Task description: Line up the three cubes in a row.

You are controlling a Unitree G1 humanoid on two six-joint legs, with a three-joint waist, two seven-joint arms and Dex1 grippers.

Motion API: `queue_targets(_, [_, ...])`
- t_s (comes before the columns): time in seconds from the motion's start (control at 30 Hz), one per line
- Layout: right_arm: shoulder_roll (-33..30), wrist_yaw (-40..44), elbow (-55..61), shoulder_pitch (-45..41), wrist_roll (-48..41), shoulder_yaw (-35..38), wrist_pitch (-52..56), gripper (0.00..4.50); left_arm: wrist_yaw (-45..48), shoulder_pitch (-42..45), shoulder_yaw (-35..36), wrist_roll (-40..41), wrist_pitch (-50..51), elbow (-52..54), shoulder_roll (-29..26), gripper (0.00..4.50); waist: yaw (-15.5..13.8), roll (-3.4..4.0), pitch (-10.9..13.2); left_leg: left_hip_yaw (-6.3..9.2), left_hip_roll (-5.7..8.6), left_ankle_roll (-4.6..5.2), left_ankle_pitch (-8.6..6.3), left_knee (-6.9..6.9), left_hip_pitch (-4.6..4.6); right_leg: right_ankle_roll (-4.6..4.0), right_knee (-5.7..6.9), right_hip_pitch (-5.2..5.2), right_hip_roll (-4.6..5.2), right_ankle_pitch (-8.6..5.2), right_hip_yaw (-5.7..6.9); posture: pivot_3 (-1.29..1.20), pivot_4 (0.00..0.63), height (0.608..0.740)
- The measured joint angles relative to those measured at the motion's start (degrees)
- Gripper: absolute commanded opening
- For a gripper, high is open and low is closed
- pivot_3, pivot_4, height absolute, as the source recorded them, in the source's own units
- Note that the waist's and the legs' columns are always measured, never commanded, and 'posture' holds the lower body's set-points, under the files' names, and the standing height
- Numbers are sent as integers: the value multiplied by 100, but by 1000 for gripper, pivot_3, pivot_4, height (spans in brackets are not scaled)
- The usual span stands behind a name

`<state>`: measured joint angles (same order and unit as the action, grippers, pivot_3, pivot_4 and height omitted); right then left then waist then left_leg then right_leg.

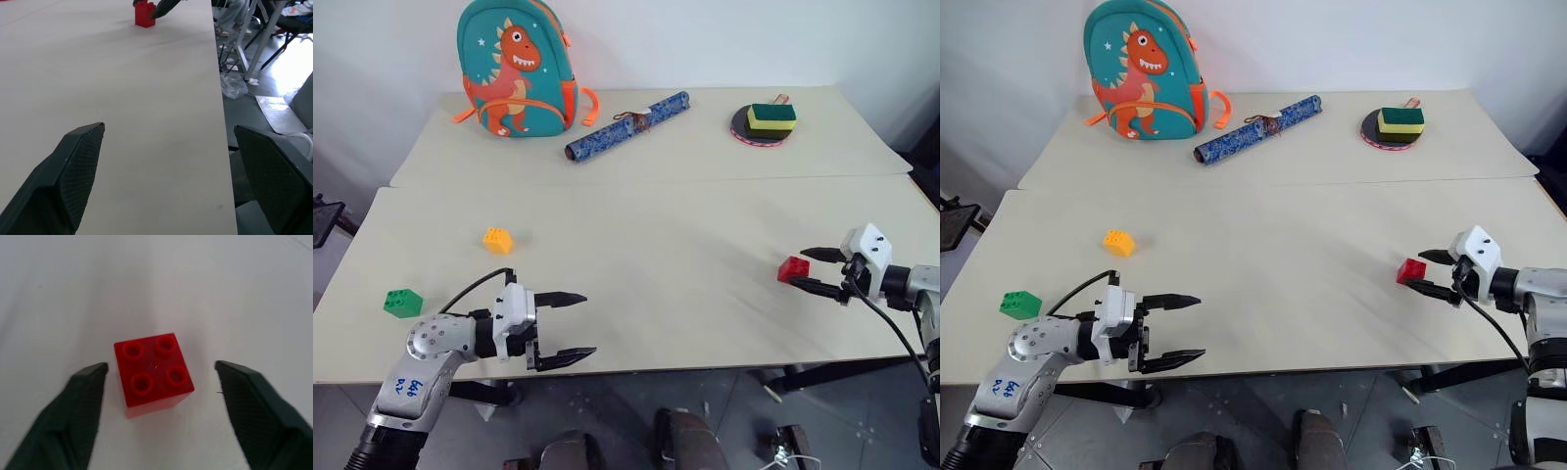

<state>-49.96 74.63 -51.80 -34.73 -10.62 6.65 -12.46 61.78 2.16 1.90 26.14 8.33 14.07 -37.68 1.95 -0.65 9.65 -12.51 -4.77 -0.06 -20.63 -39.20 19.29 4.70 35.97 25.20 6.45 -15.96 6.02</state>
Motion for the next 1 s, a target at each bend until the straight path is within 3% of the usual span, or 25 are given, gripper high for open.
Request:
queue_targets(0.1, [61,174,-159,-94,36,-34,-195,1582,-23,-13,3,-2,1,64,-1,4500,-1,2,1,0,0,0,0,0,0,0,1,0,0,0,0,0,150,740])
queue_targets(0.13, [75,240,-167,-167,40,-67,-152,1501,-33,-13,6,-2,0,76,-1,4500,2,2,1,-1,0,0,0,0,0,0,1,0,1,0,-1,0,150,740])
queue_targets(0.3, [463,757,450,-541,-81,-302,639,1501,-70,-44,62,-11,-5,85,-55,4500,95,7,4,-2,-6,-7,1,0,0,-1,13,11,-1,0,-4,0,150,740])
queue_targets(0.47, [1546,1182,1624,-1243,9,-1330,1178,1501,-131,-230,196,-23,-29,102,-92,4500,175,23,14,-7,-14,-21,-1,0,2,-7,55,38,-2,-4,-1,0,150,740])
queue_targets(0.57, [1899,1166,1648,-1491,297,-1803,1144,1501,-195,-324,207,-34,-29,112,-92,4500,87,24,15,4,-5,-18,-1,0,17,-8,49,39,5,-5,12,0,150,740])
queue_targets(0.9, [2265,1040,1666,-1443,601,-2152,1017,1501,-526,-874,595,-35,-28,454,-108,4500,41,25,15,2,-9,-10,-8,-4,36,-5,47,44,2,-3,24,0,150,740])
queue_targets(0.93, [2266,1005,1716,-1411,614,-2156,1034,2235,-583,-966,619,-35,-25,522,-106,4500,48,25,15,2,-9,-10,-9,-4,36,-5,45,44,3,-3,23,0,150,740])
queue_targets(1.0, [2284,924,1731,-1327,704,-2210,1038,2777,-653,-1077,624,-34,-20,628,-83,4500,49,25,15,2,-8,-11,-9,-4,36,-5,40,44,3,-3,23,0,150,740])
